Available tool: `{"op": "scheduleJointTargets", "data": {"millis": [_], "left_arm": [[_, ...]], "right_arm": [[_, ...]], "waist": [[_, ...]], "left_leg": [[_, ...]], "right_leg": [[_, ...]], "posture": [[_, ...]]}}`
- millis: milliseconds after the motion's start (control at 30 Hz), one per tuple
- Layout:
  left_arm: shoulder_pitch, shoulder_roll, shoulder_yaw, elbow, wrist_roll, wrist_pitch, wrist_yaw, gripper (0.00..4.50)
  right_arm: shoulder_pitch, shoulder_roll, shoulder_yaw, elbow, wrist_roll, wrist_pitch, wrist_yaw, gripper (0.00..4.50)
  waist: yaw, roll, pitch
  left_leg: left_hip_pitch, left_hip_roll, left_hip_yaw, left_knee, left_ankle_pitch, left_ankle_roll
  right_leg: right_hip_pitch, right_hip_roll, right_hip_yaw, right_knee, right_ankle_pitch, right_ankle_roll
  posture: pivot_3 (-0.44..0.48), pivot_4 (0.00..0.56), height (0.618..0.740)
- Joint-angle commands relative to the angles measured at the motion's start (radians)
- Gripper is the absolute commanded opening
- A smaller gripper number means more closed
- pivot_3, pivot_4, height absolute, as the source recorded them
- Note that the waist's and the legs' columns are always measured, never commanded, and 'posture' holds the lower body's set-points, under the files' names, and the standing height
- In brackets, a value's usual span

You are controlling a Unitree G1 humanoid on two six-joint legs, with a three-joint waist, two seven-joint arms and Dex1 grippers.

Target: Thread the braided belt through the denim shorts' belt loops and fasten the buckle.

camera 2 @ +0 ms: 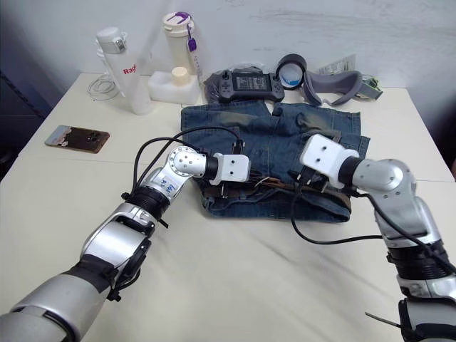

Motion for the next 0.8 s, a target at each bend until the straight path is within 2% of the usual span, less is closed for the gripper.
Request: {"op": "scheduleJointTargets", "data": {"millis": [33, 167, 433, 533, 600, 633, 700, 767, 800], "left_arm": [[0.003, -0.006, 0.020, -0.055, -0.035, 0.008, 0.010, 0.00], [0.012, -0.005, 0.020, -0.073, -0.041, 0.021, 0.009, 0.00], [0.011, -0.016, 0.014, -0.078, -0.044, 0.028, 0.009, 0.00], [0.007, -0.019, 0.014, -0.073, -0.044, 0.026, 0.008, 0.00], [0.005, -0.019, 0.016, -0.072, -0.045, 0.027, 0.010, 0.00], [0.004, -0.018, 0.017, -0.072, -0.046, 0.027, 0.010, 0.00], [0.002, -0.018, 0.027, -0.073, -0.050, 0.032, 0.024, 0.00], [0.004, -0.024, 0.045, -0.085, -0.090, 0.073, -0.022, 0.00], [0.005, -0.025, 0.057, -0.099, -0.117, 0.105, -0.055, 0.00]], "right_arm": [[-0.006, -0.015, 0.028, 0.047, -0.061, -0.189, -0.027, 4.42], [-0.001, 0.011, 0.038, 0.060, -0.046, -0.253, -0.021, 4.42], [-0.015, 0.062, 0.039, 0.073, -0.049, -0.218, -0.029, 4.42], [-0.025, 0.064, 0.045, 0.088, -0.066, -0.209, -0.032, 3.63], [-0.021, 0.065, 0.050, 0.086, -0.071, -0.211, -0.024, 2.60], [-0.017, 0.068, 0.051, 0.082, -0.069, -0.208, -0.019, 2.30], [-0.010, 0.073, 0.054, 0.077, -0.070, -0.205, -0.015, 1.39], [-0.009, 0.076, 0.053, 0.079, -0.075, -0.207, -0.019, 0.37], [-0.010, 0.077, 0.052, 0.080, -0.076, -0.208, -0.020, 0.08]], "waist": [[0.000, 0.000, 0.000], [0.000, 0.000, 0.000], [-0.001, 0.000, 0.000], [0.000, 0.000, 0.000], [0.002, 0.000, 0.000], [0.002, 0.000, 0.000], [0.002, 0.000, 0.000], [0.001, 0.000, 0.000], [0.001, 0.000, 0.000]], "left_leg": [[0.000, 0.000, 0.000, 0.000, 0.000, 0.000], [0.000, 0.000, -0.001, 0.000, 0.000, 0.000], [0.000, 0.000, -0.001, 0.001, 0.000, 0.000], [0.000, 0.000, -0.001, 0.001, 0.000, 0.000], [0.000, 0.000, -0.001, 0.001, 0.000, 0.000], [0.000, 0.000, -0.001, 0.001, 0.000, 0.000], [0.000, 0.000, -0.001, 0.001, 0.000, 0.000], [0.000, 0.000, -0.001, 0.001, 0.000, 0.000], [0.000, 0.000, -0.001, 0.001, 0.000, 0.000]], "right_leg": [[0.000, 0.000, 0.000, 0.000, 0.000, 0.000], [0.001, 0.000, -0.001, 0.000, 0.000, 0.000], [0.001, 0.000, -0.001, 0.000, 0.000, 0.000], [0.001, 0.000, -0.001, 0.000, 0.000, 0.000], [0.001, 0.000, -0.001, 0.000, 0.000, 0.000], [0.001, -0.001, -0.001, 0.000, 0.000, 0.000], [0.001, -0.001, -0.001, 0.000, 0.000, 0.000], [0.001, -0.001, -0.001, 0.000, 0.000, 0.000], [0.001, -0.001, -0.001, 0.000, 0.000, 0.000]], "posture": [[0.000, 0.150, 0.731], [0.000, 0.150, 0.731], [0.000, 0.150, 0.731], [0.000, 0.150, 0.731], [0.000, 0.150, 0.731], [0.000, 0.150, 0.731], [0.000, 0.150, 0.731], [0.000, 0.150, 0.731], [0.000, 0.150, 0.731]]}}
